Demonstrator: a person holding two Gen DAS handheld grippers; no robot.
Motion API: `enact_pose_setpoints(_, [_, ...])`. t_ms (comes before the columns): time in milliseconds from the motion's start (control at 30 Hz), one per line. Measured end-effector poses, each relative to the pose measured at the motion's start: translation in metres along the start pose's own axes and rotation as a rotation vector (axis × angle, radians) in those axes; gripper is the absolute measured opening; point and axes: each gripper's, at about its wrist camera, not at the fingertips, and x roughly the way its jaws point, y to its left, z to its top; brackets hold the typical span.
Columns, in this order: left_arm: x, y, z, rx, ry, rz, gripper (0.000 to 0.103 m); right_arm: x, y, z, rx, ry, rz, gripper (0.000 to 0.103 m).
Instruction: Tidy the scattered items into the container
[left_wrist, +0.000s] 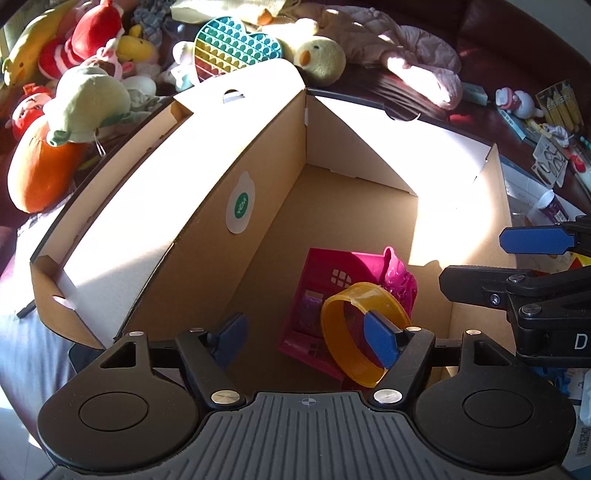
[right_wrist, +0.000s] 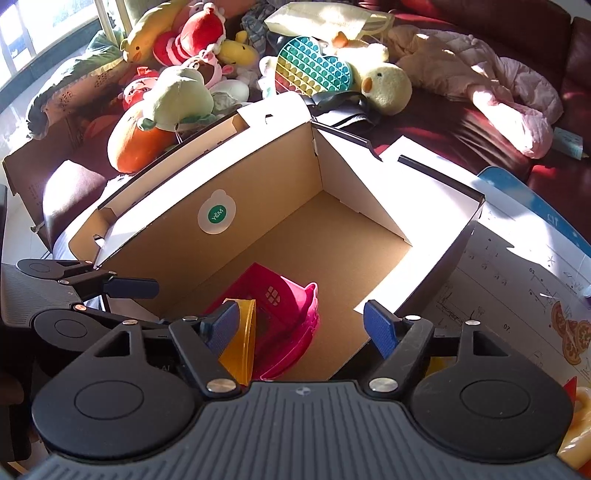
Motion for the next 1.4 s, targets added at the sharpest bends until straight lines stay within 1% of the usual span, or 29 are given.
enact_pose_setpoints(300, [-0.003, -0.004, 0.001, 0.01, -0.008, 0.005, 0.082, -0.006, -0.002, -0.001, 0.005, -0.01, 0.004, 0.078])
enact_pose_setpoints(467, [-0.005, -0.007, 0.001, 0.024, -0.014, 0.004, 0.082, -0.009, -0.005, -0.003, 0.014, -0.011, -0.006, 0.082])
enact_pose_setpoints(733, [-0.012, -0.02, 0.001, 0.052, -0.028, -0.002, 0.082, -0.02, -0.012, -0.009, 0.029, -0.022, -0.014, 0.083])
enact_pose_setpoints(867, [-0.02, -0.029, 0.004, 0.07, -0.047, -0.013, 0.083, -0.031, -0.018, -0.011, 0.037, -0.039, -0.017, 0.083])
enact_pose_setpoints(1000, [-0.033, -0.046, 0.008, 0.107, -0.085, -0.029, 0.083, -0.047, -0.031, -0.016, 0.037, -0.064, -0.043, 0.086])
enact_pose_setpoints(1133, [-0.047, -0.07, 0.012, 0.157, -0.124, -0.07, 0.084, -0.063, -0.053, -0.024, 0.064, -0.077, -0.081, 0.086])
enact_pose_setpoints(1300, [-0.061, -0.109, 0.01, 0.248, -0.158, -0.132, 0.088, -0.079, -0.094, -0.048, 0.16, -0.083, -0.14, 0.088])
enact_pose_setpoints(1400, [-0.063, -0.13, 0.006, 0.293, -0.167, -0.146, 0.088, -0.083, -0.111, -0.065, 0.204, -0.073, -0.166, 0.088])
